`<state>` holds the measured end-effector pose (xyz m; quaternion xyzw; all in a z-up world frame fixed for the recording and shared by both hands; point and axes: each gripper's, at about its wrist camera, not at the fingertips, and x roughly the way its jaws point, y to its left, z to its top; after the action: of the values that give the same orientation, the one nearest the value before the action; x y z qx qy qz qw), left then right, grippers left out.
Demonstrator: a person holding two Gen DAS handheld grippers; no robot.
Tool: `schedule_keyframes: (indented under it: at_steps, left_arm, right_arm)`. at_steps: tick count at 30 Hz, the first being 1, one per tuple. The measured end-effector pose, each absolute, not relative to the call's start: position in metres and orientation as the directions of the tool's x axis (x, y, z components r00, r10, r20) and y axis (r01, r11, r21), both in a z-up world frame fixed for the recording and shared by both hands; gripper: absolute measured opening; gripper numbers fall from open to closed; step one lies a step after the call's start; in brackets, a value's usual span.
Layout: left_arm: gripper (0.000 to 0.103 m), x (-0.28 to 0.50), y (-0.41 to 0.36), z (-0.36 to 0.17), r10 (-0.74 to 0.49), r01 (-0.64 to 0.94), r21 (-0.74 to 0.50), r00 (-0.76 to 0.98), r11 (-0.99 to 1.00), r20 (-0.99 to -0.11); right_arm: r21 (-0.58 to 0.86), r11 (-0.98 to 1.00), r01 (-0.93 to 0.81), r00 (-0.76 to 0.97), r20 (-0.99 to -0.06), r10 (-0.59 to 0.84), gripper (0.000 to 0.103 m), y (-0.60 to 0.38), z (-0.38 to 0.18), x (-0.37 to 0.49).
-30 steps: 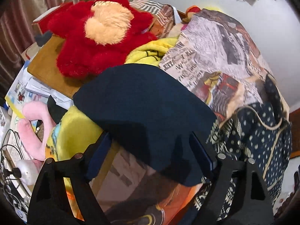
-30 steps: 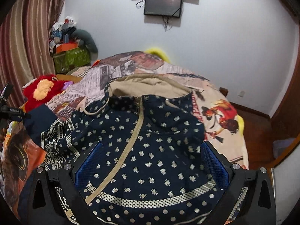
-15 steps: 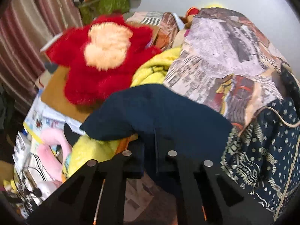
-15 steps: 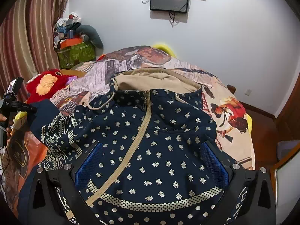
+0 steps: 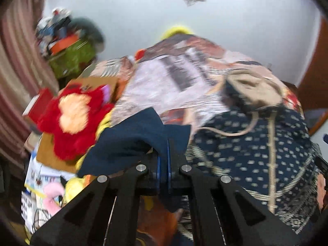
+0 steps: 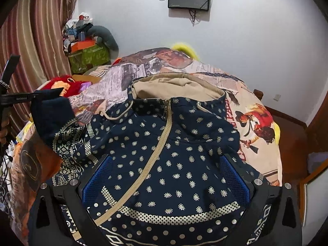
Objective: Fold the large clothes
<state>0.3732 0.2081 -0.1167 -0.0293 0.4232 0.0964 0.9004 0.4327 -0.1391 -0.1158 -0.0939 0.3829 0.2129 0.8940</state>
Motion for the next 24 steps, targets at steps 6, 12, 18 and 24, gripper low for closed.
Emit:
schedule_keyframes:
  at_steps: [6, 12, 18, 24]
  left_arm:
    - [0.004, 0.388, 0.132, -0.107, 0.054, -0.056, 0.023, 0.648, 0.998, -0.76]
    - [0.004, 0.397, 0.048, -0.138, -0.053, 0.095, 0.004, 0.593, 0.995, -0.803]
    - [0.006, 0.4, -0.005, -0.2, -0.104, 0.152, -0.04, 0.433, 0.987, -0.895]
    - [0.021, 0.388, -0.016, -0.232, -0.093, 0.175, -0.035, 0.332, 0.984, -0.939]
  right_arm:
    - [-0.008, 0.894, -0.447, 0.63, -0.712, 0.309, 0.103, -0.159, -0.101, 0.424]
    - [-0.014, 0.904, -0.426, 0.63, -0.722, 0.286, 0.103, -0.186, -0.098, 0.418]
    - [-0.008, 0.906, -0.423, 0.595, -0.757, 0.271, 0.103, -0.209, -0.105, 0.413]
    - [-0.015, 0.901, -0.435, 0.575, -0.774, 0.265, 0.103, -0.215, -0.11, 0.408]
